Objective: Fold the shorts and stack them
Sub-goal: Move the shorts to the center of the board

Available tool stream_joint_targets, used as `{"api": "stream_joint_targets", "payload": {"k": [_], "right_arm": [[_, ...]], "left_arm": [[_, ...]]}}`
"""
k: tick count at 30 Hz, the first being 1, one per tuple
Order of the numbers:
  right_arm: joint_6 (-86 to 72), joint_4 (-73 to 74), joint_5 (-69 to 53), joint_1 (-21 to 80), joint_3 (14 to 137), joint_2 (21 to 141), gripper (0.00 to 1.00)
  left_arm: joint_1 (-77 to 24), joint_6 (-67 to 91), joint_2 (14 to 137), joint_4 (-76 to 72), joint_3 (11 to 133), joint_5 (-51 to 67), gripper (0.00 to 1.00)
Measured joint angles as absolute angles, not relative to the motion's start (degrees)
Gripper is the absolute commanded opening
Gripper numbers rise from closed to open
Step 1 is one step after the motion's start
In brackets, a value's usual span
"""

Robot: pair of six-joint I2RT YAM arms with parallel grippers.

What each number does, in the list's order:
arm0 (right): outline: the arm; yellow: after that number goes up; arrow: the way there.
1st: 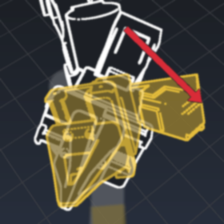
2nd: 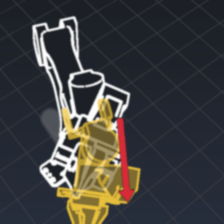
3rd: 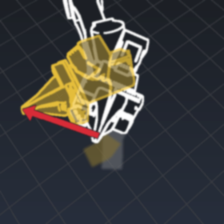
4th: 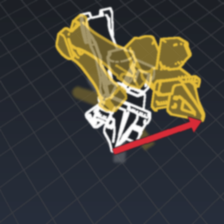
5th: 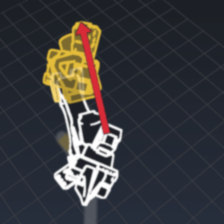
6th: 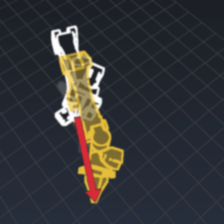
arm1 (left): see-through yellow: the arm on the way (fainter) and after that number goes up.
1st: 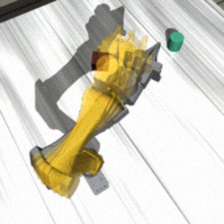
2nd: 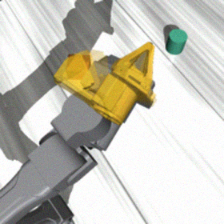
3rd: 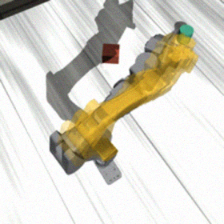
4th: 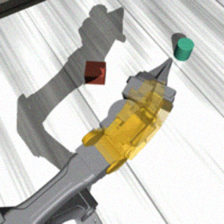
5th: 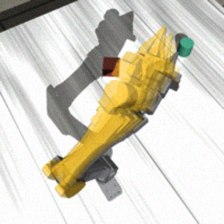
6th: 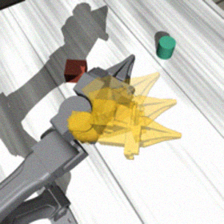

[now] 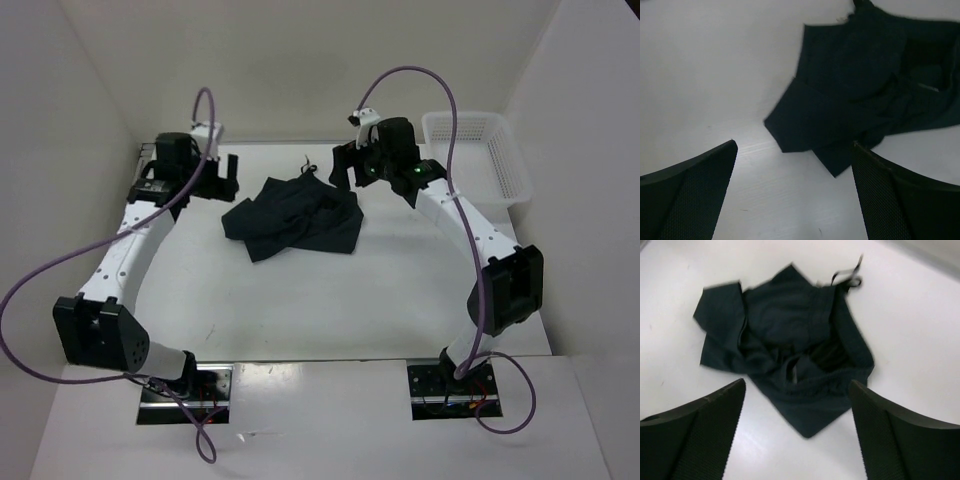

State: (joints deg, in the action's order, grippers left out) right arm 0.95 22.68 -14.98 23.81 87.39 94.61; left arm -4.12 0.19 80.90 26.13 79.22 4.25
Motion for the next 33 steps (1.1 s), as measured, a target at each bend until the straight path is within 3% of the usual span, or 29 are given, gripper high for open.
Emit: {"api": "stream_joint_targets", "payload": {"k": [7, 17, 19, 21, 22, 23, 24, 25, 26, 27, 32, 33], "right_arm": [[-1.3, 12.8, -13.2, 22.5, 91.2, 105.8, 0.84], [-0.5, 12.9, -14.0, 23.0, 91.8, 122.8, 0.84], [0.2, 13.0, -13.9, 23.3, 92.0, 123.6, 0.80], [1.8, 13.1, -14.2, 23.4, 91.9, 123.6, 0.53], [2.5, 13.1, -14.3, 23.5, 91.8, 123.5, 0.39], [3.4, 13.1, -14.3, 23.5, 91.4, 123.2, 0.09], [4.3, 12.9, -14.1, 23.5, 90.4, 122.8, 0.00], [4.9, 13.1, -13.8, 23.5, 88.6, 121.9, 0.00], [5.7, 13.6, -13.4, 23.4, 86.6, 120.7, 0.00], [6.8, 14.2, -13.0, 23.0, 84.2, 119.4, 0.00], [13.6, 21.9, -13.3, 19.4, 77.1, 111.8, 0.00], [15.1, 23.5, -13.3, 18.1, 76.6, 110.2, 0.00]], "left_arm": [[-10.5, 0.2, 91.2, 27.7, 72.8, 5.6, 1.00], [-19.0, 0.2, 101.7, 20.3, 71.3, 0.3, 1.00], [-19.9, 0.2, 104.1, 19.2, 71.0, -0.7, 0.93], [-19.7, 0.3, 105.3, 18.7, 70.2, -1.8, 0.82], [-19.5, 0.3, 105.3, 18.7, 69.6, -2.3, 0.70], [-19.3, 0.5, 105.3, 18.7, 69.2, -2.7, 0.61], [-19.2, 0.3, 105.2, 18.5, 68.7, -3.0, 0.49], [-19.0, 0.1, 105.2, 18.2, 68.1, -3.2, 0.17], [-18.9, 0.3, 105.1, 18.2, 67.2, -3.5, 0.05], [-18.9, 0.1, 104.8, 18.3, 66.3, -4.0, 0.00], [-18.9, 0.2, 98.4, 21.6, 61.0, -6.4, 0.00], [-18.9, 0.2, 96.1, 23.0, 60.5, -6.3, 0.04]]}}
